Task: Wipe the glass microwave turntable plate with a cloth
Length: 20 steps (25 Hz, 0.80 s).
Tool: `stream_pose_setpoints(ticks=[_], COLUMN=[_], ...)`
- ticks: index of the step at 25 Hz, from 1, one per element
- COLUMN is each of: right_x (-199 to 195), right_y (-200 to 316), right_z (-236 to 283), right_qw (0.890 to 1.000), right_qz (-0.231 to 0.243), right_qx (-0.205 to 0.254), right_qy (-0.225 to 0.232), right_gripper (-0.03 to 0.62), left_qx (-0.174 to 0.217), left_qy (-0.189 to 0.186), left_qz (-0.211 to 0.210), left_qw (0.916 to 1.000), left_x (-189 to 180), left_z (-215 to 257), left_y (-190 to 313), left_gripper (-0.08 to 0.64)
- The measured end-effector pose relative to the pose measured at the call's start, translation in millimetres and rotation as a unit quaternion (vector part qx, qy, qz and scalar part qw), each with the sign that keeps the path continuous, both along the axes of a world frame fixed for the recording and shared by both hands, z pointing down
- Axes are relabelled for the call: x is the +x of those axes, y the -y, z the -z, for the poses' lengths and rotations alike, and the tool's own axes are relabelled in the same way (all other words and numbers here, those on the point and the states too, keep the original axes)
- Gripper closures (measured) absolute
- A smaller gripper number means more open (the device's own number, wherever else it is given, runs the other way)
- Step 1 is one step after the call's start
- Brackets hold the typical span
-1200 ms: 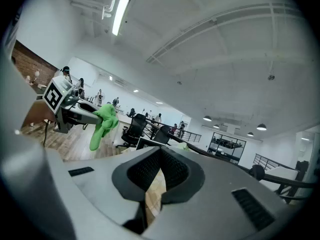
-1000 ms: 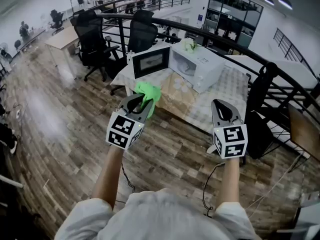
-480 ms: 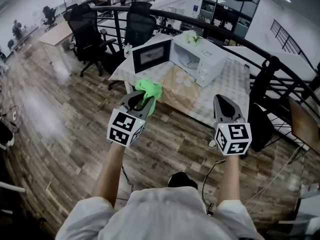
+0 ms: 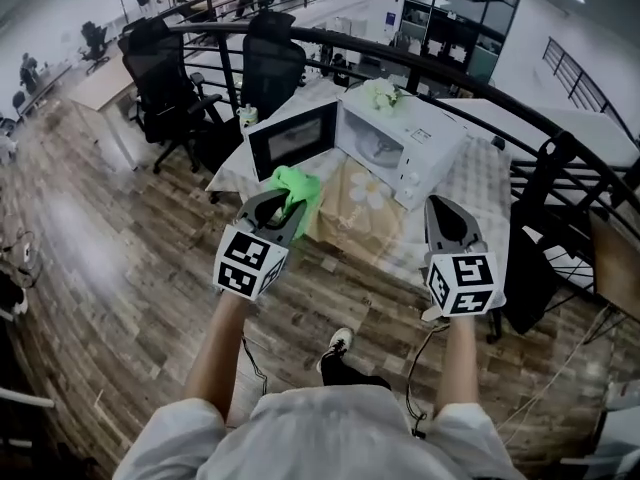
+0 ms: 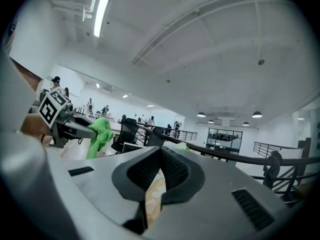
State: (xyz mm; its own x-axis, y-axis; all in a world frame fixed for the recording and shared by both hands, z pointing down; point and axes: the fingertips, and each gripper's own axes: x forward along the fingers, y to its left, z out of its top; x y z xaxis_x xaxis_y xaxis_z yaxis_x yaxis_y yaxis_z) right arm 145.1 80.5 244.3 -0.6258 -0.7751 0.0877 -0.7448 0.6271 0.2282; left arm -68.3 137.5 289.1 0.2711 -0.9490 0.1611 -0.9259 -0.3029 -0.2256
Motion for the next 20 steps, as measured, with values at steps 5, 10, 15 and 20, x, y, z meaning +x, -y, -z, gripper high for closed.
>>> stream_pose_setpoints(ticks=[5,10,15,20], right_x=[-16,-29,-40,-49], right_y=[98,176,224,255], right_z=[2,2,-10,-36], right_qw=[1.000,1.000,0.999,0.996], right_qz=[-0.001,0.002,0.008,-0.004], right_qx=[-0.011,-0.008,-0.032,-0.074], right_qy=[-0.002,-0.023,-0.028,-0.040], right_gripper=[0.579,0.578,0.578,0.578], left_qx=[-0.002,-0.013,-0.024,-0.040], left_qy=[0.002,-0.004,-0.007,-0.010], left_qz=[-0.010,-0.012,-0.022,-0.047], left_qw=[1.0000,0.9998,0.9994,0.9981], left_x=[-8,-20,-27,-32], left_z=[11,10,3,-14], left_y=[98,180,238,285], left_gripper=[0.469,0.470,0.470,0.470])
